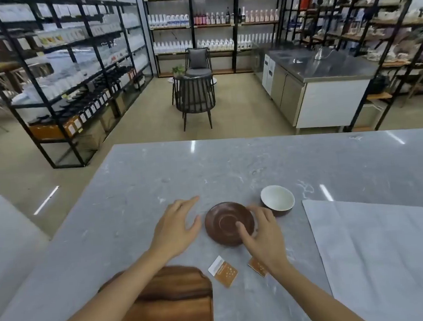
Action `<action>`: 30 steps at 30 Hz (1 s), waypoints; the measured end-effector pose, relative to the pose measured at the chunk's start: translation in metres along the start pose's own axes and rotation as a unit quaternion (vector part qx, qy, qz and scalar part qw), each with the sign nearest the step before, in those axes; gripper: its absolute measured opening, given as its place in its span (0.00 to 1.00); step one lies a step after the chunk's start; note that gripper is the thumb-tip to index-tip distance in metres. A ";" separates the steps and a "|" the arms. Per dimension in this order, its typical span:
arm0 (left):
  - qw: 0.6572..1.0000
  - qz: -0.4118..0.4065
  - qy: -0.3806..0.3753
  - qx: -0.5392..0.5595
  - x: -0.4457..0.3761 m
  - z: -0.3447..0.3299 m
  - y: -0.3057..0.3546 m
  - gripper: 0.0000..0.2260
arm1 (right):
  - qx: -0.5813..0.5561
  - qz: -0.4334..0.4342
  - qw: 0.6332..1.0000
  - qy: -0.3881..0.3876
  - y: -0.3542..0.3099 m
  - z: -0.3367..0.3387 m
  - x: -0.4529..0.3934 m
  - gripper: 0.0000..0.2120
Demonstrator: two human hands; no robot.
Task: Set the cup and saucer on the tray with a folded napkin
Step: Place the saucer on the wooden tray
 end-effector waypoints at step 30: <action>0.987 0.037 -0.155 0.011 -0.032 -0.116 -0.062 0.30 | 0.064 -0.026 0.989 -0.134 0.057 -0.080 -0.006 0.26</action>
Point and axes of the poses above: each hand's wrist, its own x-axis away from the middle knuckle, its own z-axis out of the back of the hand, y = z × x, the point moved 8 cm from there along -x, towards the middle knuckle, and after that the axes turned 13 degrees about x, right-handed, at the moved point
